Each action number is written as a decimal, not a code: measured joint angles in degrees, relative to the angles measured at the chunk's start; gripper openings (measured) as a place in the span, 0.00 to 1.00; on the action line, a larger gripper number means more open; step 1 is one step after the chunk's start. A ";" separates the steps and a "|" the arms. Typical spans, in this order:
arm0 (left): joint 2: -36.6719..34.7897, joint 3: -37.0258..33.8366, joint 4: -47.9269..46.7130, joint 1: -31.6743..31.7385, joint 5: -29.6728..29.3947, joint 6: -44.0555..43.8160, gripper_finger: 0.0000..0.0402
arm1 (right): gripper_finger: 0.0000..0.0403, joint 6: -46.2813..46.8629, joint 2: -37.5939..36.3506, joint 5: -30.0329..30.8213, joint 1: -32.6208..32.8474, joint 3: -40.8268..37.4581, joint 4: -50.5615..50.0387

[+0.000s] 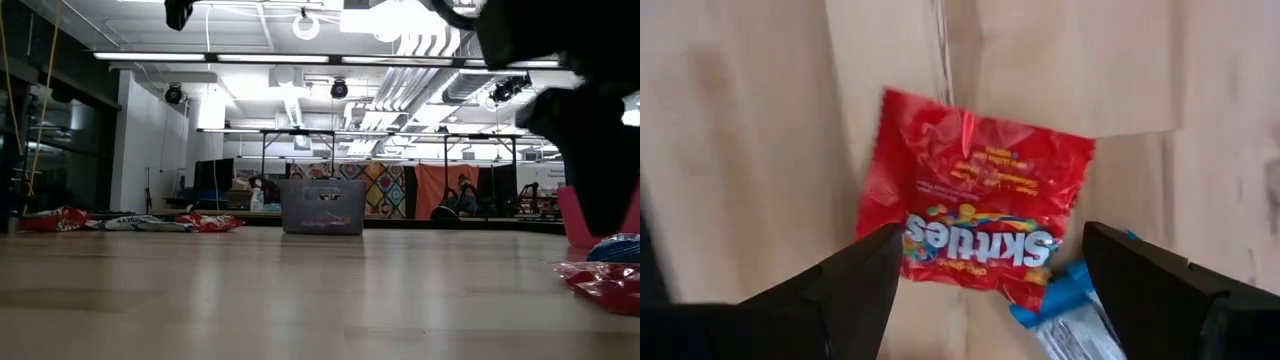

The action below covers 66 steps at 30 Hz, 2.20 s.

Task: Sort candy
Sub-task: Put the red candy pack into the black bin

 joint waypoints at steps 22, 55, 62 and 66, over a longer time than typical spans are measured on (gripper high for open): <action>-0.01 0.00 -0.01 0.02 -0.14 0.07 0.43 | 0.06 -4.15 -2.38 5.70 -0.96 -0.05 -4.02; 0.01 0.07 0.19 0.04 -4.32 -2.49 0.43 | 0.01 -11.15 -32.45 4.38 -48.19 -25.68 56.10; 0.01 0.07 0.00 0.04 -4.33 -2.49 0.43 | 0.01 -14.12 -31.84 6.20 -49.08 -22.05 54.03; 0.01 0.07 -0.02 0.04 -4.36 -2.49 0.43 | 0.03 -16.36 -28.54 6.15 -51.34 -16.75 48.77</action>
